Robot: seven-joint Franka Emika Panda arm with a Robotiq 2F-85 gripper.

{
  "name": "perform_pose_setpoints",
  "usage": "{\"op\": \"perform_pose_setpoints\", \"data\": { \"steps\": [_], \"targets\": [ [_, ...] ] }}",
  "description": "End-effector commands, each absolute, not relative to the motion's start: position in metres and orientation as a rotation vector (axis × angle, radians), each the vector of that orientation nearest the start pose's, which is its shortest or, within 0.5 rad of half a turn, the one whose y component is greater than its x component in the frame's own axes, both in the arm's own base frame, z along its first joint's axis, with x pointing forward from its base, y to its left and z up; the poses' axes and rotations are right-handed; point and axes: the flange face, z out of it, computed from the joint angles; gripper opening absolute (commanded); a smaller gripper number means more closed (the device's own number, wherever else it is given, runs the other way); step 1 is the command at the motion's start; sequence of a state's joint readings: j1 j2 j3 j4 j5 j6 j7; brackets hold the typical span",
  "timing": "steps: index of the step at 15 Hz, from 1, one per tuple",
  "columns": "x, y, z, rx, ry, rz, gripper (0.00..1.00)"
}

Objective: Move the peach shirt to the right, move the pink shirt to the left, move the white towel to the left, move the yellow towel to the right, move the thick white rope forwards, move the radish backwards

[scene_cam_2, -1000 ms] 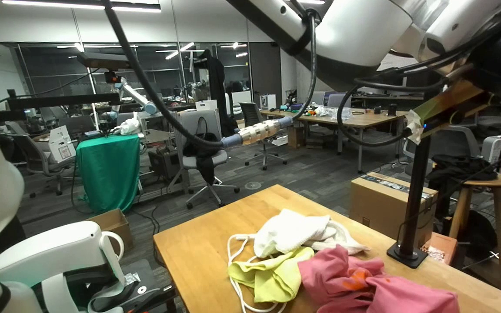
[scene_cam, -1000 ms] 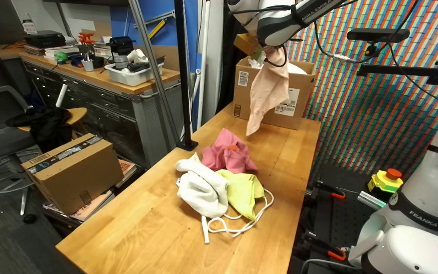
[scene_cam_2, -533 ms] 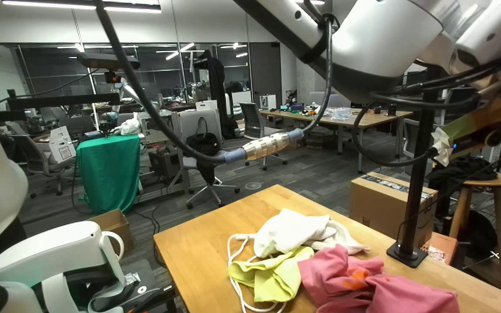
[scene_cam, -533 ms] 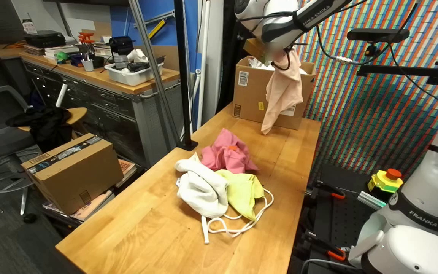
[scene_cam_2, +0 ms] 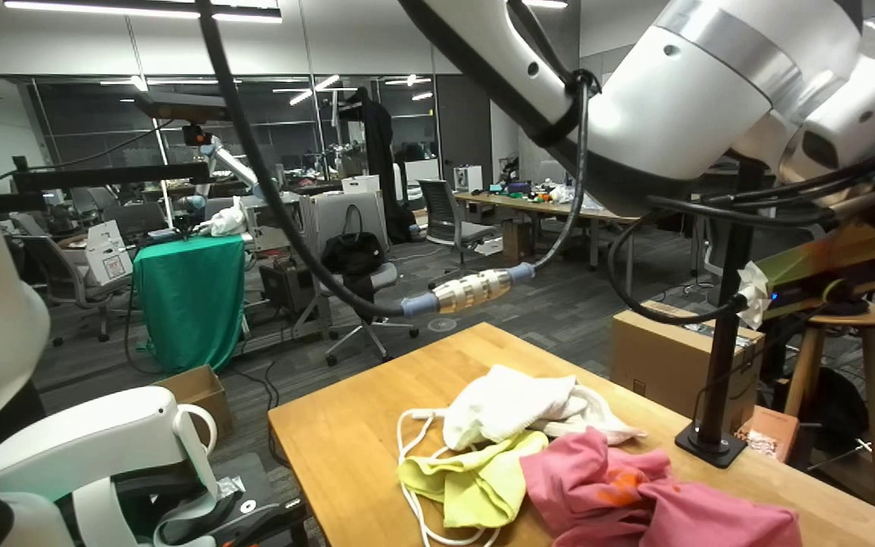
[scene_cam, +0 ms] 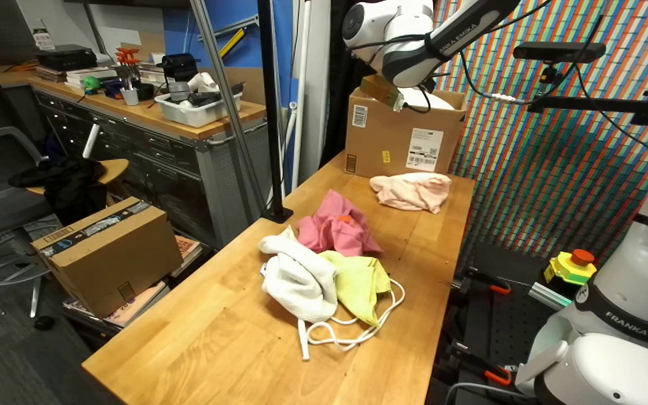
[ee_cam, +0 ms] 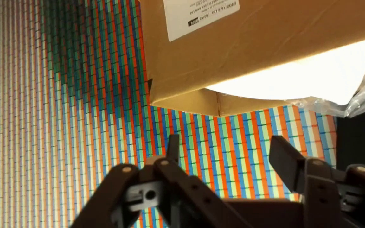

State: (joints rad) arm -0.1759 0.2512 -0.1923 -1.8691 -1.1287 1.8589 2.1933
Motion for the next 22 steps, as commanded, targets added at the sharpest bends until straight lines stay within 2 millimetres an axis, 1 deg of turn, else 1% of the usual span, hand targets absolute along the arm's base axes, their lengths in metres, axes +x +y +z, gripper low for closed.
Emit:
{"op": "perform_pose_setpoints", "data": {
  "steps": [1,2,3,5,8,10,12,13,15,17,19,22],
  "targets": [
    [0.561,-0.240,0.396,1.354,-1.772,0.789,1.00],
    [0.565,-0.222,0.390,1.418,-1.752,0.780,1.00],
    [0.568,-0.199,0.384,1.481,-1.728,0.778,1.00],
    [0.575,-0.148,0.370,1.608,-1.679,0.774,1.00],
    [0.583,-0.081,0.348,1.794,-1.586,0.769,1.00],
    [0.587,-0.044,0.332,1.923,-1.520,0.772,1.00],
    [0.590,-0.019,0.315,2.053,-1.463,0.774,1.00],
    [0.591,-0.012,0.304,2.117,-1.434,0.772,1.00],
    [0.593,-0.005,0.285,2.249,-1.390,0.768,1.00],
    [0.594,-0.007,0.262,2.377,-1.352,0.747,1.00],
    [0.594,-0.013,0.237,2.504,-1.307,0.713,1.00],
    [0.589,-0.024,0.201,2.674,-1.223,0.619,1.00]
  ]
}}
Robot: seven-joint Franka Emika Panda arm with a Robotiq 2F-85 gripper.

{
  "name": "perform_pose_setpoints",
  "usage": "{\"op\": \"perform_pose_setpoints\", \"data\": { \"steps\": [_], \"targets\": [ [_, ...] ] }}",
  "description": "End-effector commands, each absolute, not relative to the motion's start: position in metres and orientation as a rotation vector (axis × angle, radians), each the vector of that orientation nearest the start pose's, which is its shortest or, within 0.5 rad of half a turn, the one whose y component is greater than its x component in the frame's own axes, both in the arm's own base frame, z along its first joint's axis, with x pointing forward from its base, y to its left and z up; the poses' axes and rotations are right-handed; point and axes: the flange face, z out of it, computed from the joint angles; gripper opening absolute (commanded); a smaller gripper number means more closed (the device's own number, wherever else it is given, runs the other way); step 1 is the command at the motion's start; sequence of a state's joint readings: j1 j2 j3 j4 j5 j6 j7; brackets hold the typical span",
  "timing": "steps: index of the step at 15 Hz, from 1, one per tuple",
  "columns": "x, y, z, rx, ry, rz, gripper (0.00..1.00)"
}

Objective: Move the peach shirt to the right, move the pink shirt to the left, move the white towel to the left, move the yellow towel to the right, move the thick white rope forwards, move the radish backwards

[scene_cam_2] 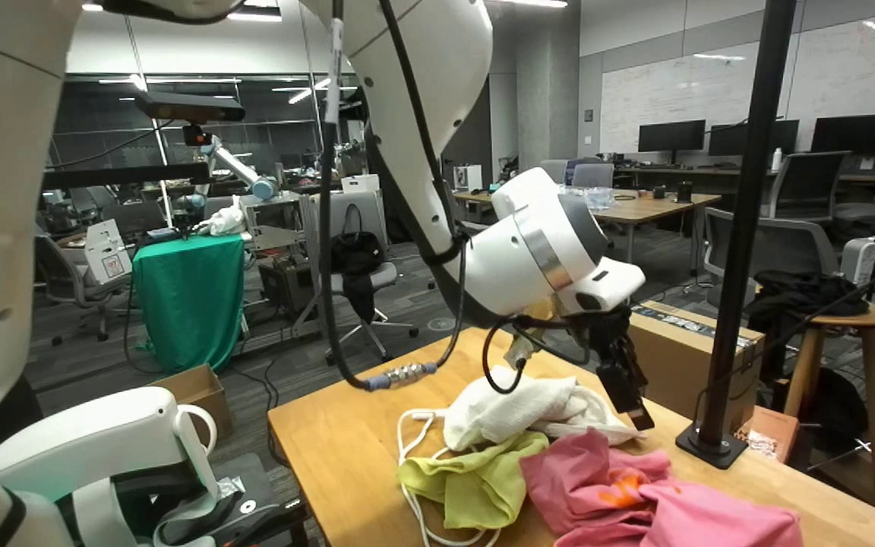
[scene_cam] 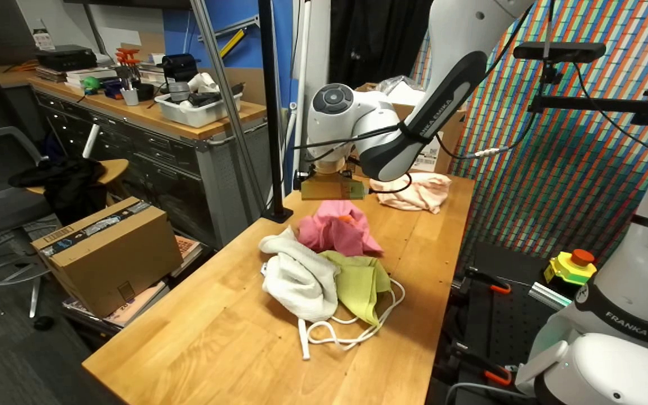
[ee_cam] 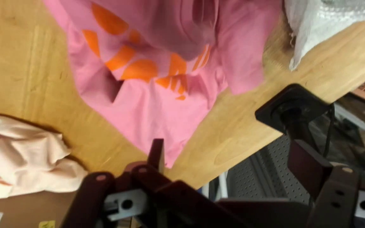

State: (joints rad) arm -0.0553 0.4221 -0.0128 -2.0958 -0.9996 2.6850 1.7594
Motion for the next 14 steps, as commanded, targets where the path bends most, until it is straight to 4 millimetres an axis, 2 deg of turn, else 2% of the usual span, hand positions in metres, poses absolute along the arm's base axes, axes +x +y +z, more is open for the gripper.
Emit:
{"op": "perform_pose_setpoints", "data": {
  "steps": [1,4,7,10,14],
  "targets": [
    [0.585,-0.028,0.192,-2.930,1.283,-0.621,1.00],
    [0.572,-0.030,0.171,-2.967,1.133,-0.426,1.00],
    [0.562,-0.023,0.167,-2.997,0.980,-0.217,1.00],
    [0.558,-0.022,0.174,-3.026,0.837,0.034,1.00],
    [0.553,-0.031,0.186,-3.086,0.678,0.367,1.00]
  ]
}}
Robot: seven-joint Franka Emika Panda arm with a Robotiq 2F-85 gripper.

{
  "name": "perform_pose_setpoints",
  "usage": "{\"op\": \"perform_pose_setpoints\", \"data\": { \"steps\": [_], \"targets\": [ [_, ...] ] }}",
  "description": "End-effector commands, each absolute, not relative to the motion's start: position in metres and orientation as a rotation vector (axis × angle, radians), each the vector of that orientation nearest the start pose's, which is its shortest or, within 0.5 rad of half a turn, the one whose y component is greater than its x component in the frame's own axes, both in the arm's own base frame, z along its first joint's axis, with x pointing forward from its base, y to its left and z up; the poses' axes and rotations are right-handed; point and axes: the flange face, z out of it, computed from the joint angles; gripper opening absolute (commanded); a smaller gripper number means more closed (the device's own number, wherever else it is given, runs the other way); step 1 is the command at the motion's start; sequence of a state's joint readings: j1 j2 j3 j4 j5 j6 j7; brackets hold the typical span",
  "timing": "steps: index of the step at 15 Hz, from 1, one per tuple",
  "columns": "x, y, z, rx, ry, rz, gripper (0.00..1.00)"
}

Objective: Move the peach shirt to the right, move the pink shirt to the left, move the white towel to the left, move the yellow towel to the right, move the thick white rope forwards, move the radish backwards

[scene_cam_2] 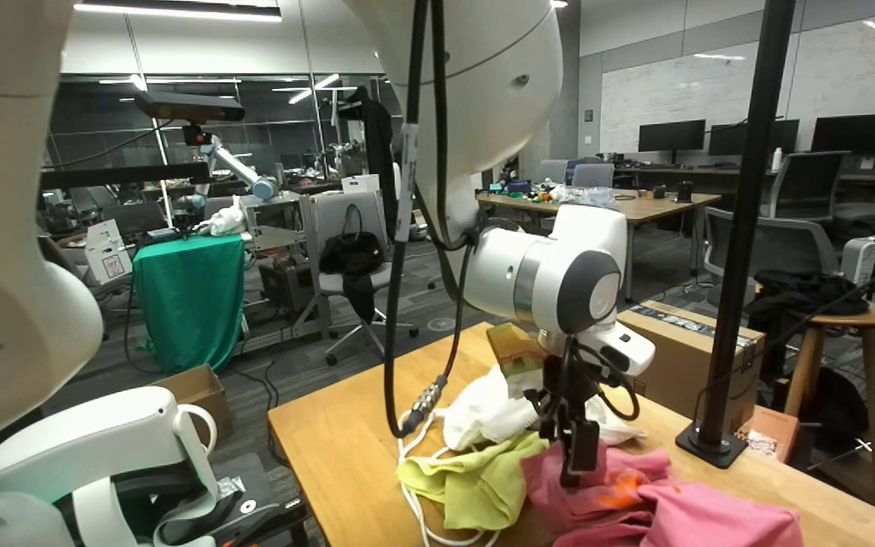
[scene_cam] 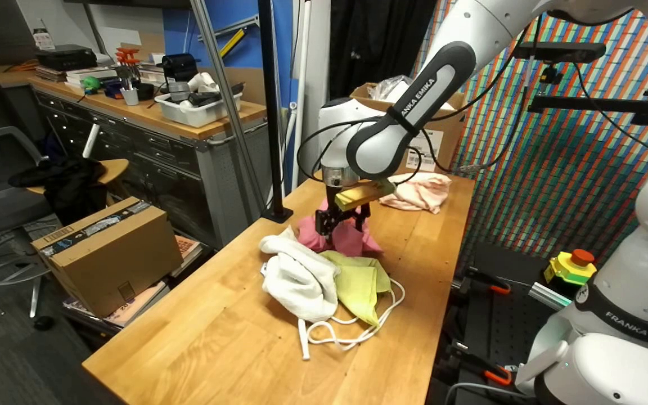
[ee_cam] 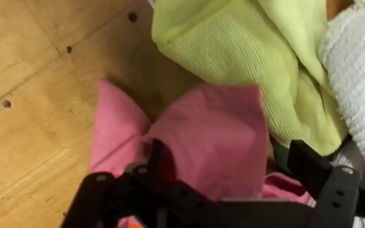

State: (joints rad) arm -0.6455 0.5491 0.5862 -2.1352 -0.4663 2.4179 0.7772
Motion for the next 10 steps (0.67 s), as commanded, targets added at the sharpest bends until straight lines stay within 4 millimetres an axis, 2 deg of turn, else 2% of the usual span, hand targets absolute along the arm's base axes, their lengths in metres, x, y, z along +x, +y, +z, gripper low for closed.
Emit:
{"op": "perform_pose_setpoints", "data": {
  "steps": [1,3,6,10],
  "targets": [
    [0.555,-0.030,0.194,-3.091,0.648,0.391,1.00],
    [0.556,-0.037,0.194,-3.088,0.607,0.457,1.00],
    [0.561,-0.041,0.189,-3.116,0.530,0.464,1.00],
    [0.566,-0.042,0.175,-3.141,0.455,0.477,1.00]
  ]
}}
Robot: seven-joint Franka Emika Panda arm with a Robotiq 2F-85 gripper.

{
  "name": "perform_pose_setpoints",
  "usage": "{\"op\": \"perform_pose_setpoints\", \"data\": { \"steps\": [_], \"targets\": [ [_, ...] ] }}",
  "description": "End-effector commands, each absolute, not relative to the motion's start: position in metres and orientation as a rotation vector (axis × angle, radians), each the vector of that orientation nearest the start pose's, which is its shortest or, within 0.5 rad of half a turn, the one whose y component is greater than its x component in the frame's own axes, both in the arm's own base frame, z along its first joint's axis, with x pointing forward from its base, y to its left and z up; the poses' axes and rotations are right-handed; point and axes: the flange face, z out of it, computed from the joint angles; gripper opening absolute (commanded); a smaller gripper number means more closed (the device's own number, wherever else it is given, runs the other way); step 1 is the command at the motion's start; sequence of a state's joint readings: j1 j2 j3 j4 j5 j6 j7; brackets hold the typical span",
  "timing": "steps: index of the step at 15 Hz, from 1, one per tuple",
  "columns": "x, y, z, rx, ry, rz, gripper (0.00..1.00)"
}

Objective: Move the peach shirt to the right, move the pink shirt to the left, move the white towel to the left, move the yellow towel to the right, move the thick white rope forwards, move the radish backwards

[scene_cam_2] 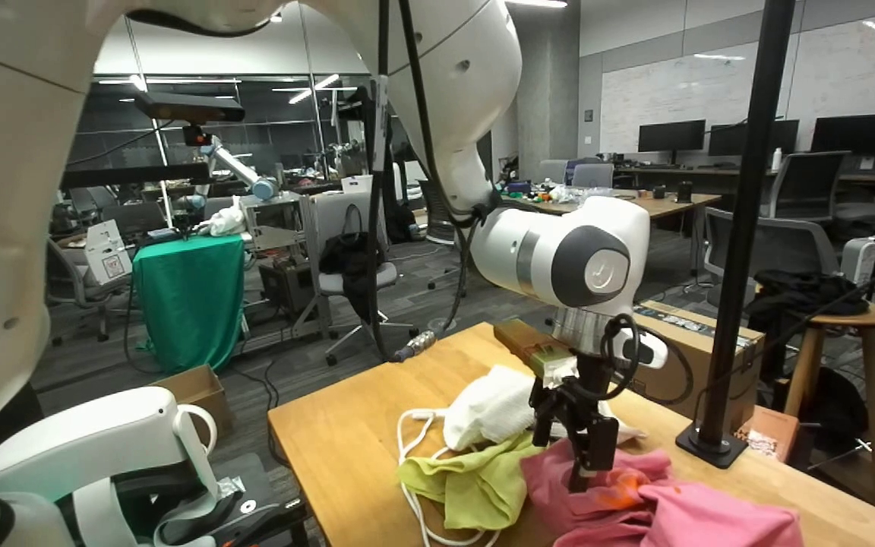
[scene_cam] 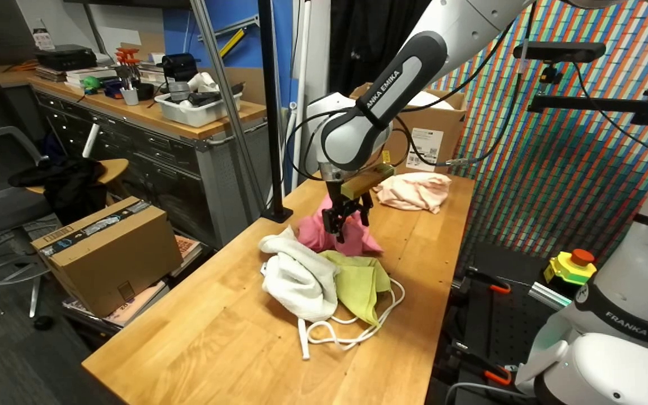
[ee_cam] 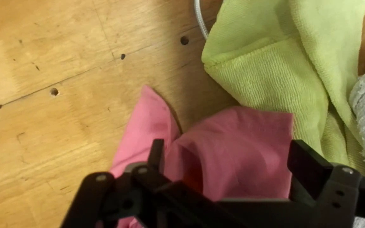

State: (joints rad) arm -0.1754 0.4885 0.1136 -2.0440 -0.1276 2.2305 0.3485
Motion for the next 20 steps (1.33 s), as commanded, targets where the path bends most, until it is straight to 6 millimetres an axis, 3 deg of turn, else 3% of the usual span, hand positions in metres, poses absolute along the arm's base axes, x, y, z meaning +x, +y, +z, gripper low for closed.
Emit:
{"op": "perform_pose_setpoints", "data": {
  "steps": [1,7,13,14,16,20],
  "targets": [
    [0.566,-0.044,0.170,-3.142,0.446,0.486,1.00],
    [0.565,-0.064,0.138,-3.096,0.396,0.522,1.00],
    [0.569,-0.072,0.126,-3.073,0.326,0.463,0.98],
    [0.570,-0.073,0.124,-3.073,0.326,0.448,0.74],
    [0.570,-0.074,0.121,-3.064,0.308,0.445,0.71],
    [0.568,-0.077,0.119,-3.041,0.305,0.445,0.39]
  ]
}}
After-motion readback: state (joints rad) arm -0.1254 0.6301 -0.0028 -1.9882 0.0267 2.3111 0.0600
